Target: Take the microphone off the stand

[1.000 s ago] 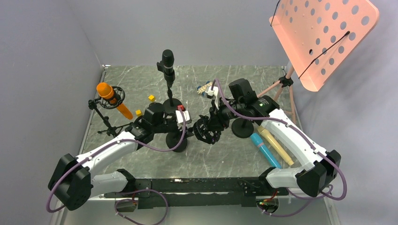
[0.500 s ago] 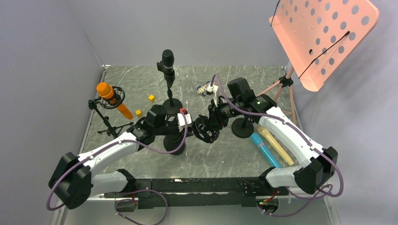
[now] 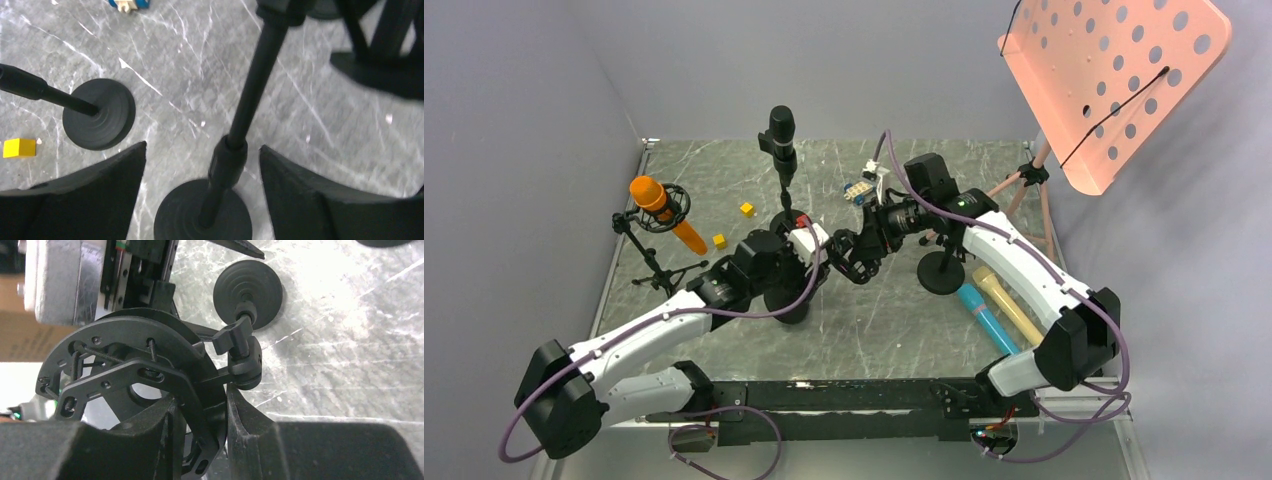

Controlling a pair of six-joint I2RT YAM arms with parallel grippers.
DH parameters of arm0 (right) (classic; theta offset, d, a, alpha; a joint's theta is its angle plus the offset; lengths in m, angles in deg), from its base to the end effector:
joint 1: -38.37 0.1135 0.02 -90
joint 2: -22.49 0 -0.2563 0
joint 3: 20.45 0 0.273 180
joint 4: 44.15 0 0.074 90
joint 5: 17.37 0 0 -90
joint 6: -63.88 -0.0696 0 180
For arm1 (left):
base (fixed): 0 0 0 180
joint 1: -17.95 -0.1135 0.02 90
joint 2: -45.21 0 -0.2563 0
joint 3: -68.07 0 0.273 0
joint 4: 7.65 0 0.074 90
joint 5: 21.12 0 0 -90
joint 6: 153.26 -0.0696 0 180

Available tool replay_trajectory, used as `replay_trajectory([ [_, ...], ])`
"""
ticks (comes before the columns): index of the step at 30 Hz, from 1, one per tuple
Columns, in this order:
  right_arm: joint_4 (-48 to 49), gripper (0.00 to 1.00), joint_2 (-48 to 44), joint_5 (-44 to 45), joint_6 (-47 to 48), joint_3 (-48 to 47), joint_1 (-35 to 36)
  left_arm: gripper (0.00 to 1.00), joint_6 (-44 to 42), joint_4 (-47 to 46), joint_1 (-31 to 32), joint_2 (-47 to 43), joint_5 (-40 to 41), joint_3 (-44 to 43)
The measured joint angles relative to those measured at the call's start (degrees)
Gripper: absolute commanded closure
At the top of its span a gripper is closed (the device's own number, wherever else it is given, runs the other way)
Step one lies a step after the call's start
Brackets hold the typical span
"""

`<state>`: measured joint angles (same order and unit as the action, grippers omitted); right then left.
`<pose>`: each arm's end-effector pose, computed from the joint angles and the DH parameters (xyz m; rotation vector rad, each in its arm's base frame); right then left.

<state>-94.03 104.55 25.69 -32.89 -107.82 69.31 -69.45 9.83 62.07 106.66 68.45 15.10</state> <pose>0.2680 0.2200 0.3073 -0.9075 2.2033 1.2805 0.2126 -0.2069 0.2355 0.8758 1.8536 -0.4239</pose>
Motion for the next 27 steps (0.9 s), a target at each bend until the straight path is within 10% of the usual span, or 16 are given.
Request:
replay_trajectory([
  [16, -6.0, 1.0, -4.0, -1.4, 40.6, 2.3, 5.2, 0.13, -28.6, 18.5, -15.2, 4.5, -45.2, -5.0],
  [27, -7.5, 1.0, -4.2, 0.2, 43.2, 1.1, 6.7, 1.0, -30.6, 15.5, -15.1, 10.0, -46.6, -5.2],
])
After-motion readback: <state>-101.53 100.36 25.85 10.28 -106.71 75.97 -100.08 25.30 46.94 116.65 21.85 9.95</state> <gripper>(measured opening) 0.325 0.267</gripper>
